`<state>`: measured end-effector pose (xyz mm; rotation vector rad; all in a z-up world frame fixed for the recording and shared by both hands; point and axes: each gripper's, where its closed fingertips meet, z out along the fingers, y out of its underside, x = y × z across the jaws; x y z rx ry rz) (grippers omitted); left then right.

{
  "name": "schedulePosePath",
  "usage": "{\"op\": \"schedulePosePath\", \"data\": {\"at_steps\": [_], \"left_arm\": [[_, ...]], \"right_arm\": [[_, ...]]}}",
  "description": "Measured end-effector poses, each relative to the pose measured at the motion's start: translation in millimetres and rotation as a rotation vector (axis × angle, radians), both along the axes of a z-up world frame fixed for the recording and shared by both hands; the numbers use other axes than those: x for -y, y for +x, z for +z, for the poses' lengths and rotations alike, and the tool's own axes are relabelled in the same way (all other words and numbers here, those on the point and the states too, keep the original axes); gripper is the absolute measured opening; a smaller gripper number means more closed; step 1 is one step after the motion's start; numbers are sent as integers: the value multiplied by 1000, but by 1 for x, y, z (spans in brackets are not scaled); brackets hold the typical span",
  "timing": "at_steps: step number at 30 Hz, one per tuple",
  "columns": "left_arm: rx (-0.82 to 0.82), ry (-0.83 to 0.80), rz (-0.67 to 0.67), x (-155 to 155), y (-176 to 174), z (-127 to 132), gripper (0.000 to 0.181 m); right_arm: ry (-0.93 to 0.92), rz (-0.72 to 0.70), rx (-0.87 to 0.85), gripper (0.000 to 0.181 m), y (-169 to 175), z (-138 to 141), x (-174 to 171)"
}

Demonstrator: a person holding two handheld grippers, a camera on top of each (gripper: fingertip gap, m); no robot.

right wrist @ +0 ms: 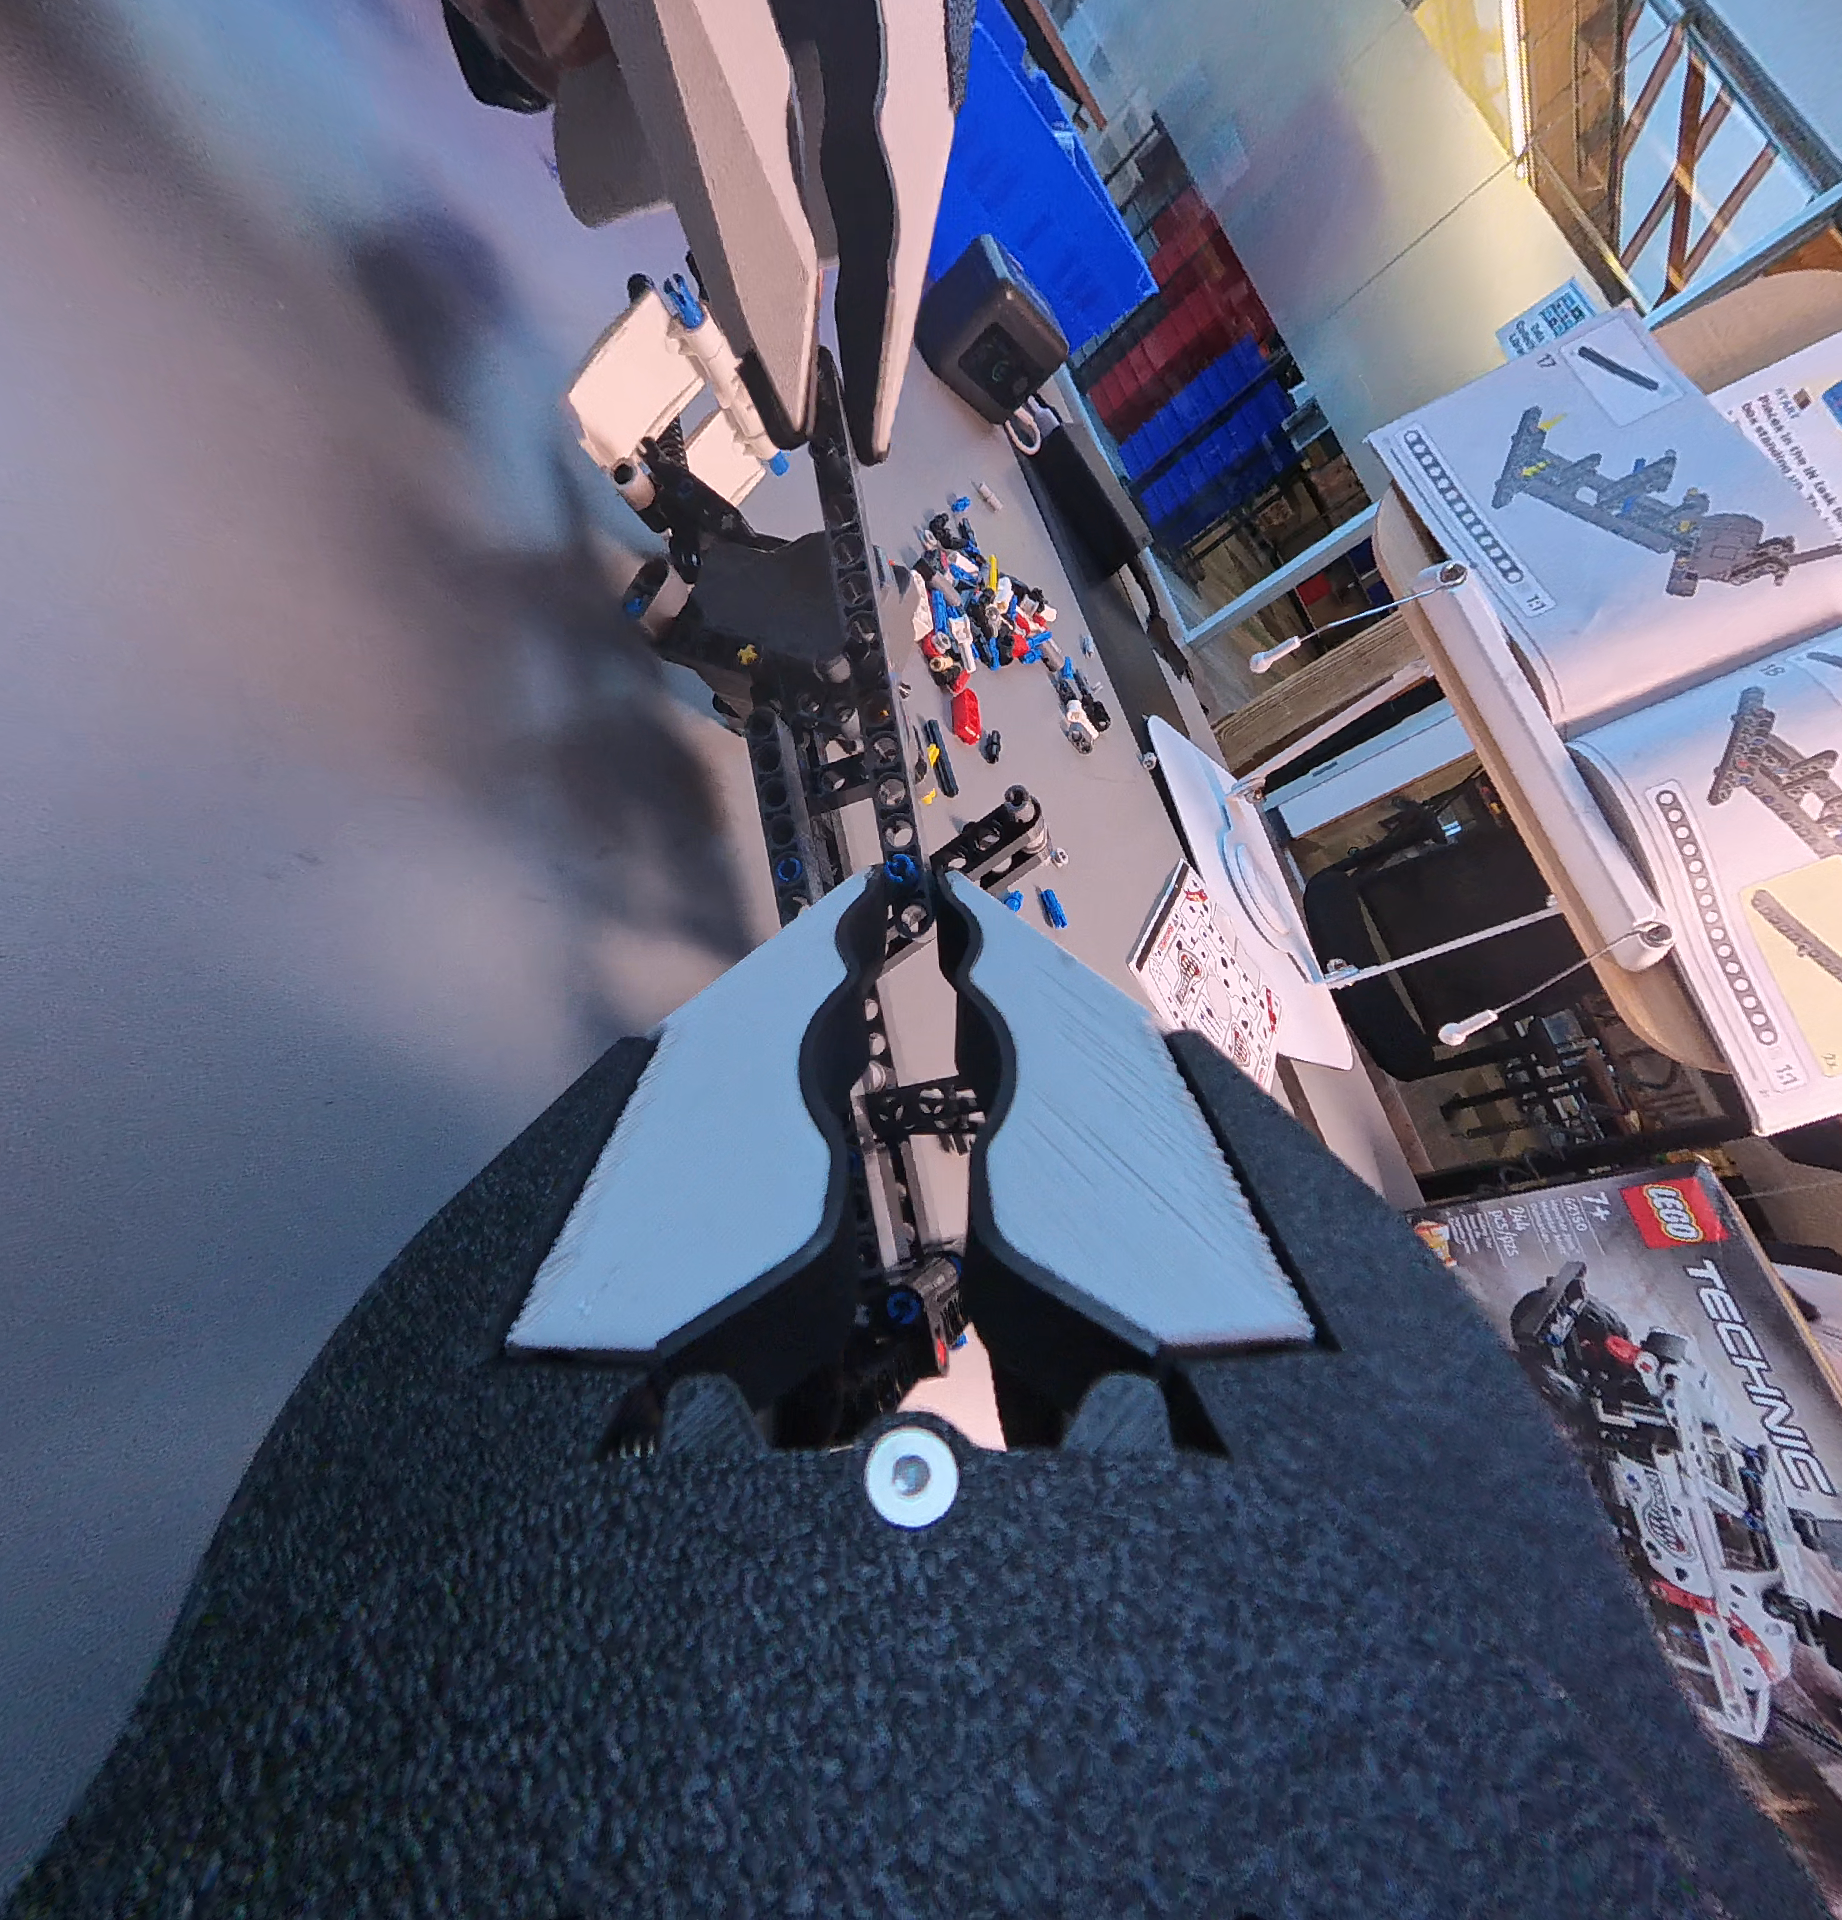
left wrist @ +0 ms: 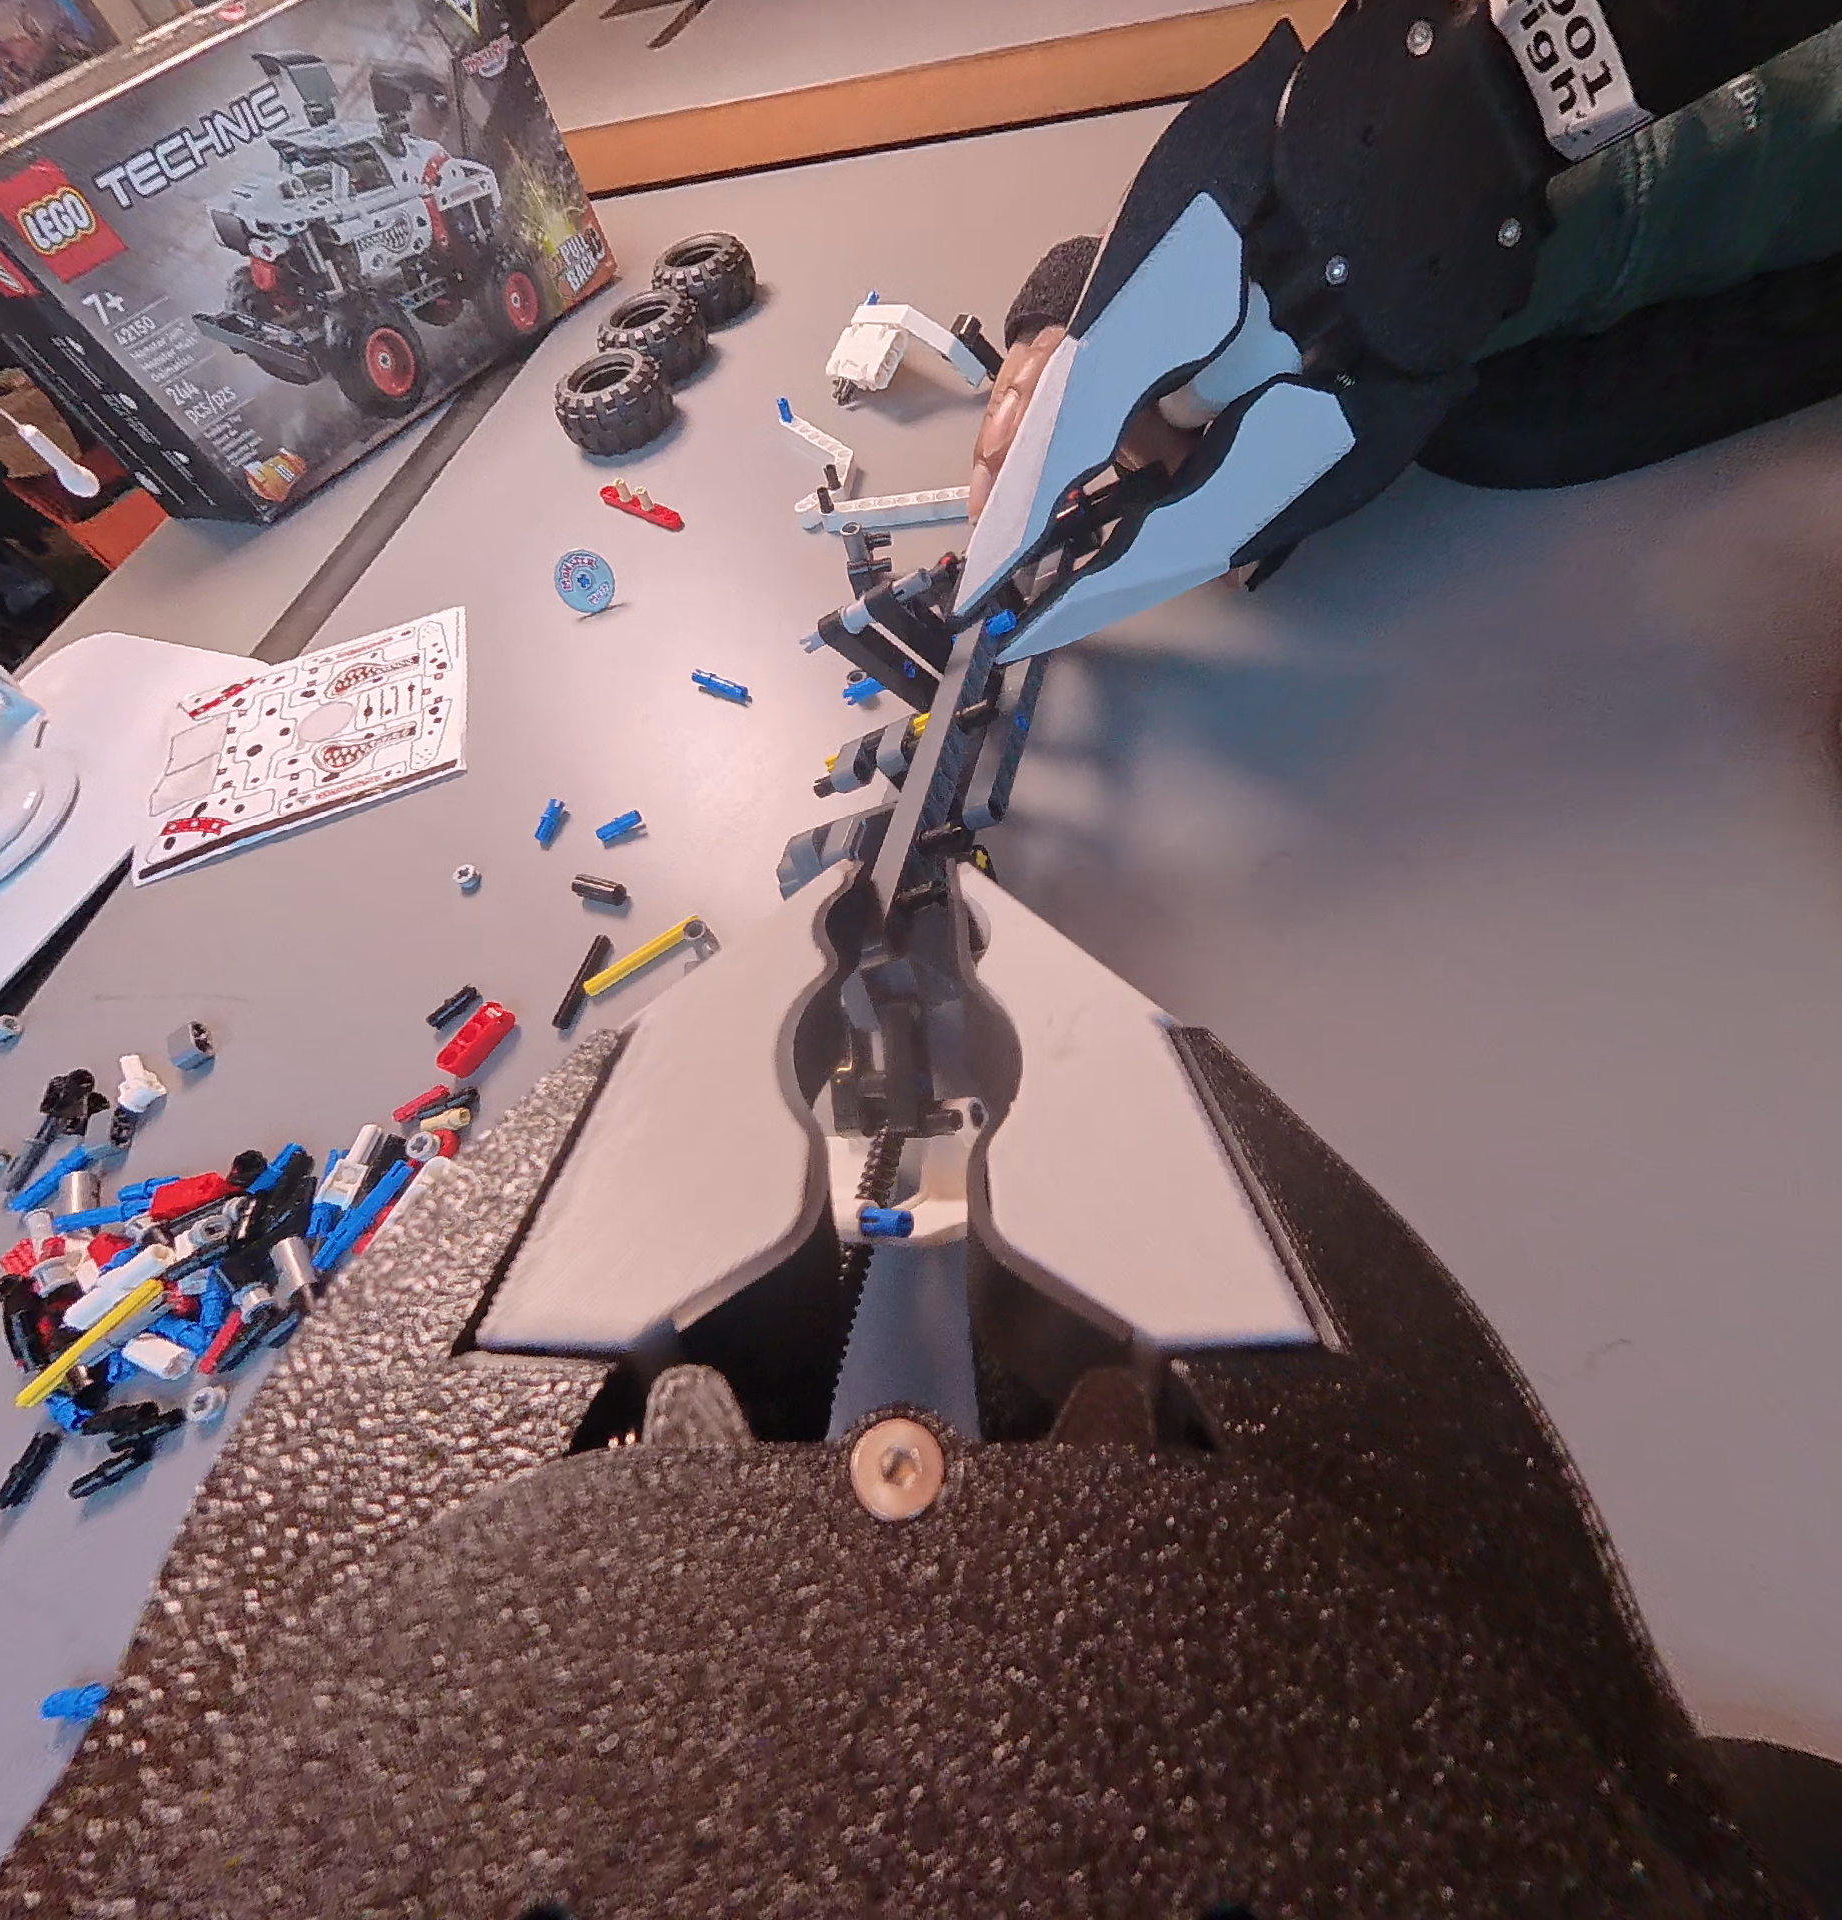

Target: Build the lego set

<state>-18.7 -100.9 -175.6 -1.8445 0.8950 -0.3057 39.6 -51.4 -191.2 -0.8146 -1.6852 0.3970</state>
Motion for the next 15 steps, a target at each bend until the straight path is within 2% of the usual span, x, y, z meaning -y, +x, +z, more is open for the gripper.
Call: {"op": "schedulePosePath", "data": {"at_steps": [10,15], "left_arm": [[-31,28,-10,2,-1,-1,15],[42,19,-36,6,1,5,20]], "right_arm": [[19,24,-2,8,1,-1,3],[5,50,19,9,3,-5,6]]}}
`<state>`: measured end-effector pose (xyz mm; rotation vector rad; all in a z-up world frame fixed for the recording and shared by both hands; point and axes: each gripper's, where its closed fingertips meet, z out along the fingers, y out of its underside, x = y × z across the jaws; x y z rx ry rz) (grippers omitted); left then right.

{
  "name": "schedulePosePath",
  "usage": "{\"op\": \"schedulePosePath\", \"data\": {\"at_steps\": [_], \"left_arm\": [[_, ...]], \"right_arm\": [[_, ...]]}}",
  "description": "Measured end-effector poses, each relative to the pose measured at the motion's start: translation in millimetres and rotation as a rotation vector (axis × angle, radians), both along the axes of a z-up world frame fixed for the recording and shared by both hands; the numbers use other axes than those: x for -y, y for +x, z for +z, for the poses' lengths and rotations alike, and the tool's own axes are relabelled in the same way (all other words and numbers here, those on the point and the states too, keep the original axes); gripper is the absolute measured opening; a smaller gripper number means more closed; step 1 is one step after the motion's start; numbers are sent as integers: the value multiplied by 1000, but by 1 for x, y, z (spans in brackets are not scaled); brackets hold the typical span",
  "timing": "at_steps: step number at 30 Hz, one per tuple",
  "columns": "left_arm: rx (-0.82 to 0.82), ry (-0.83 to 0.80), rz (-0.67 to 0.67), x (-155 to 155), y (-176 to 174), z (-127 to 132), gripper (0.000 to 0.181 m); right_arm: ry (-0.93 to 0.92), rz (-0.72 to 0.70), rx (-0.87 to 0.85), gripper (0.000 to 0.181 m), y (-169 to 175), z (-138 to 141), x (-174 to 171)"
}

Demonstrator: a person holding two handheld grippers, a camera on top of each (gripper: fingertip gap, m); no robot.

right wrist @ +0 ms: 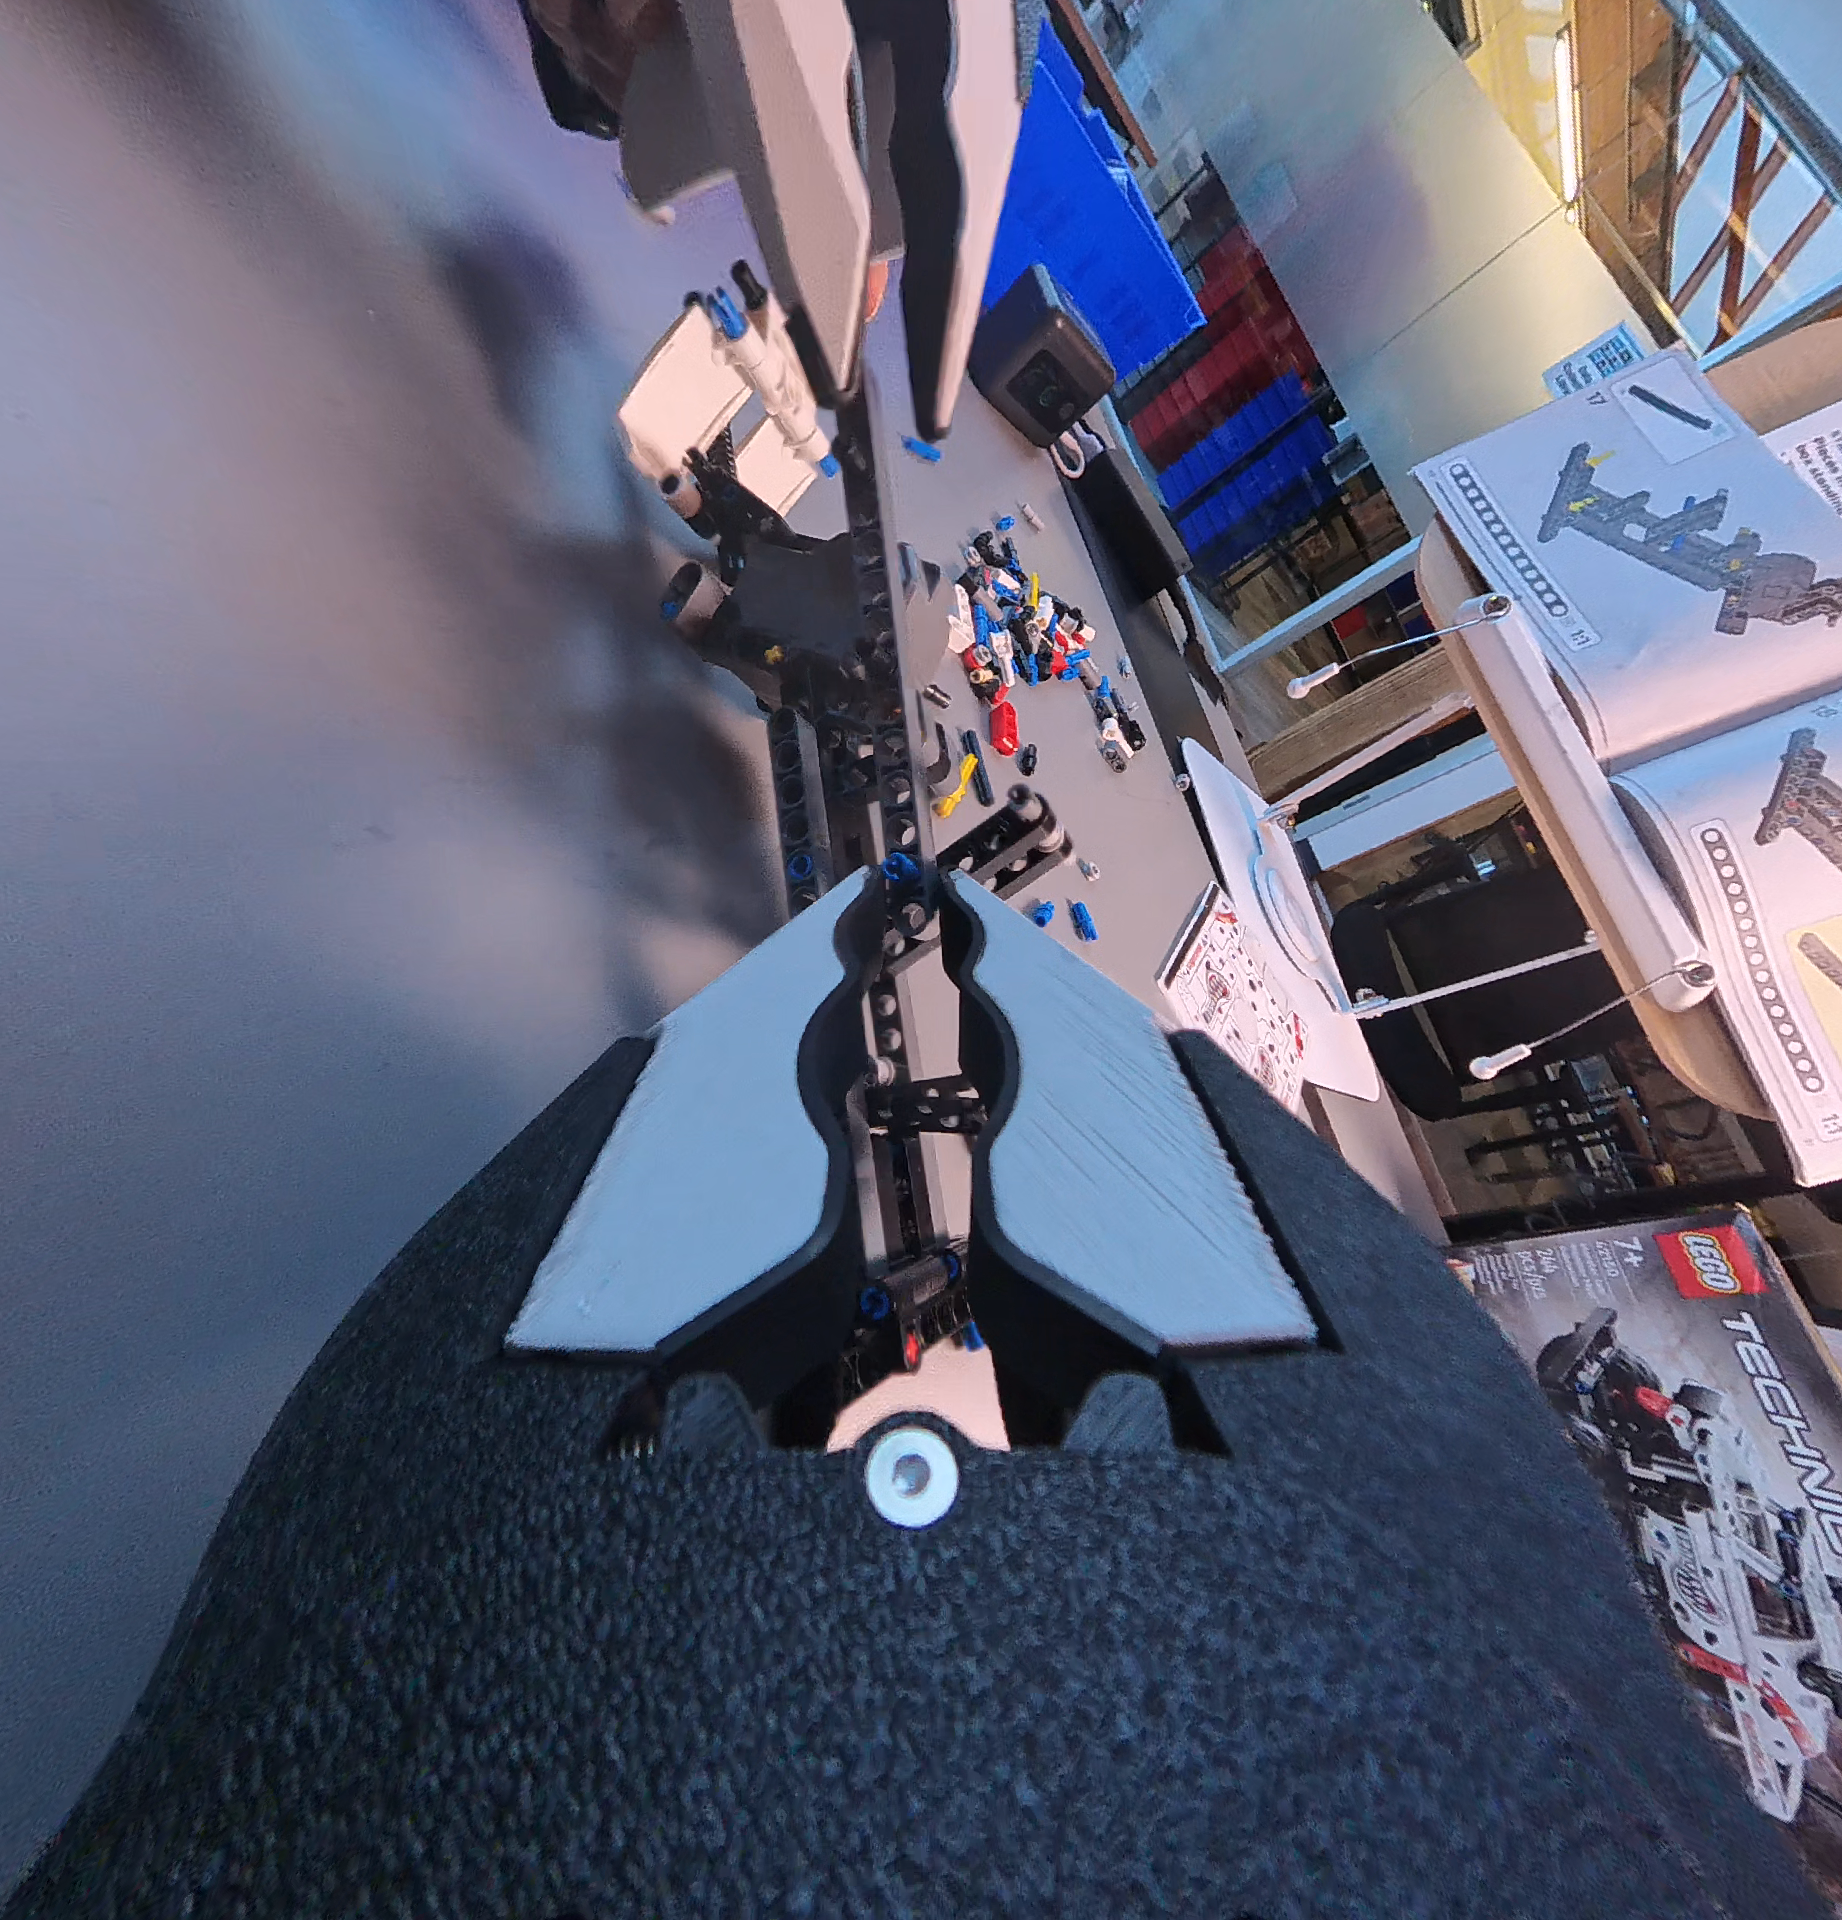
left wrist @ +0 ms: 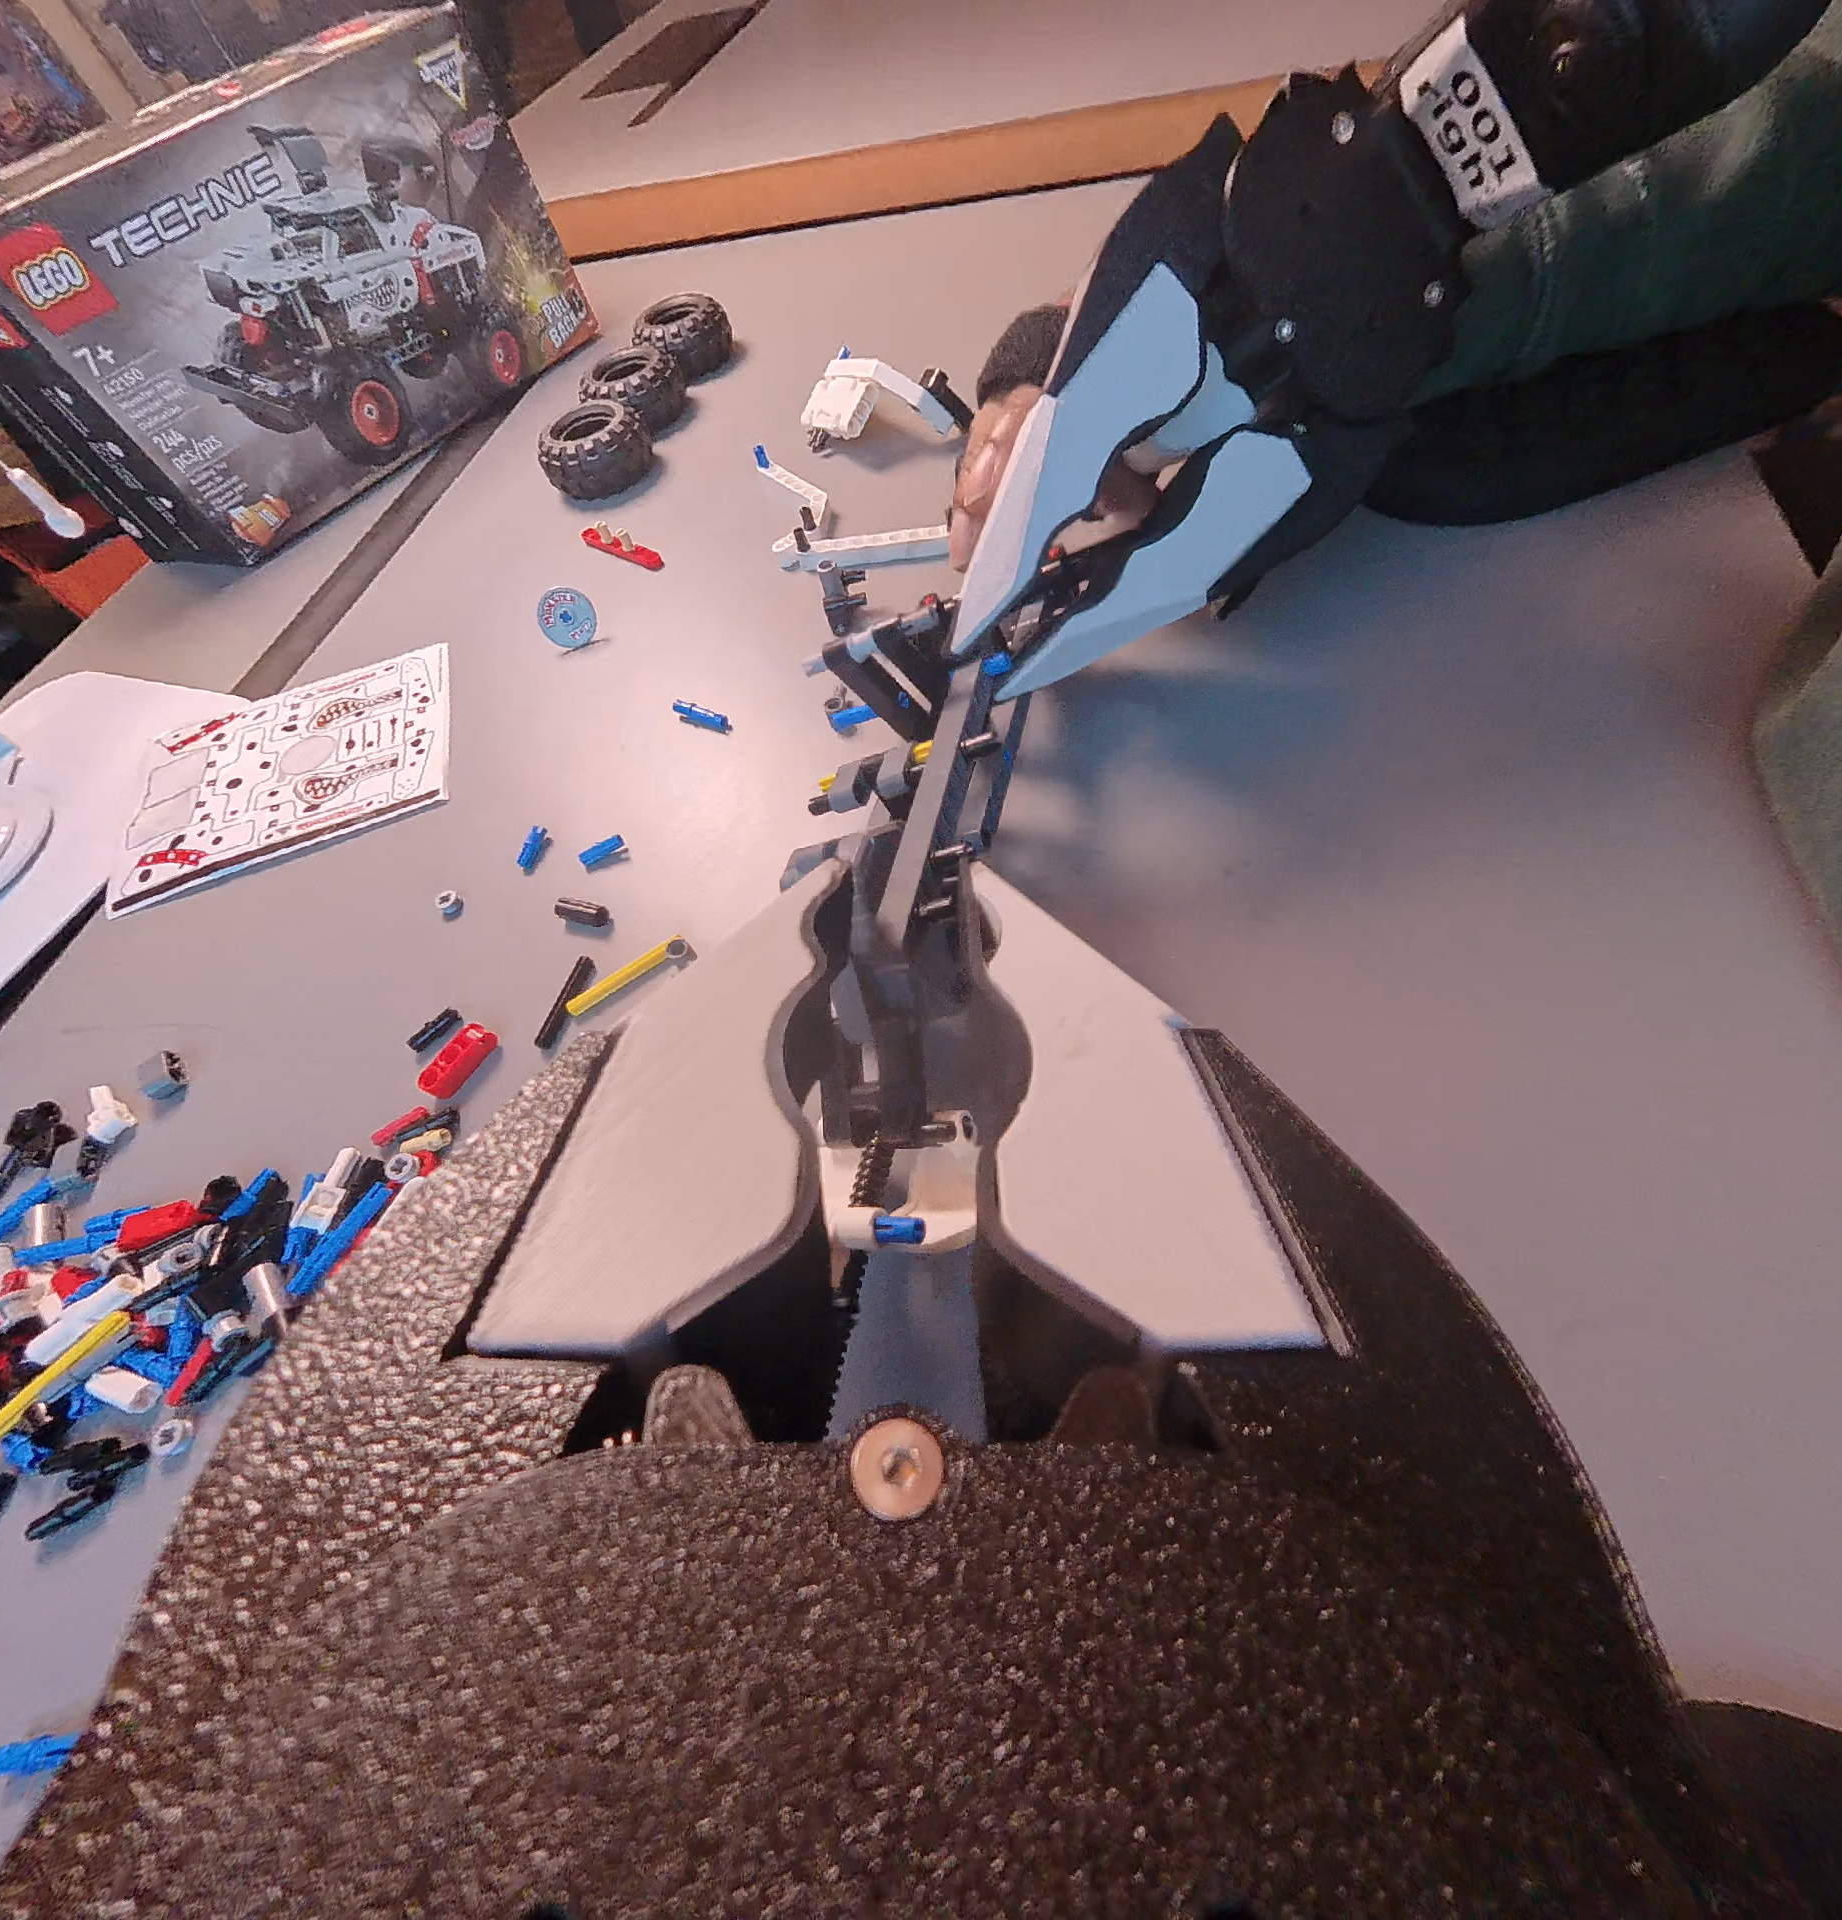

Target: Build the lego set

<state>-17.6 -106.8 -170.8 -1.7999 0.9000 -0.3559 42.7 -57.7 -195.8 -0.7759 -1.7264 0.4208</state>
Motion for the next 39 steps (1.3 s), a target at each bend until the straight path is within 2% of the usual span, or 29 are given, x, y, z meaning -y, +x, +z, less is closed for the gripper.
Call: {"op": "schedulePosePath", "data": {"at_steps": [3,5,9,12,15,23,30,35,39], "left_arm": [[64,27,23,-1,-7,11,18],[133,36,43,-3,-12,19,29],[256,82,165,-15,-34,35,60],[359,119,230,-20,-47,48,69],[369,169,308,-24,-60,54,73],[341,213,418,-29,-77,55,78],[359,222,448,-30,-83,56,77],[373,239,490,-31,-90,58,76],[382,218,502,-32,-92,52,75]], "right_arm": [[-3,52,78,13,4,-15,8],[-41,76,101,24,5,-18,15],[-329,156,36,49,8,8,32],[-514,149,-94,47,8,38,23],[-620,99,-193,44,6,56,4],[-696,-89,-346,40,1,77,-49],[-693,-165,-495,34,-7,120,-86],[-648,-159,-529,29,-33,147,-104],[-578,-188,-572,15,-66,177,-139]]}}
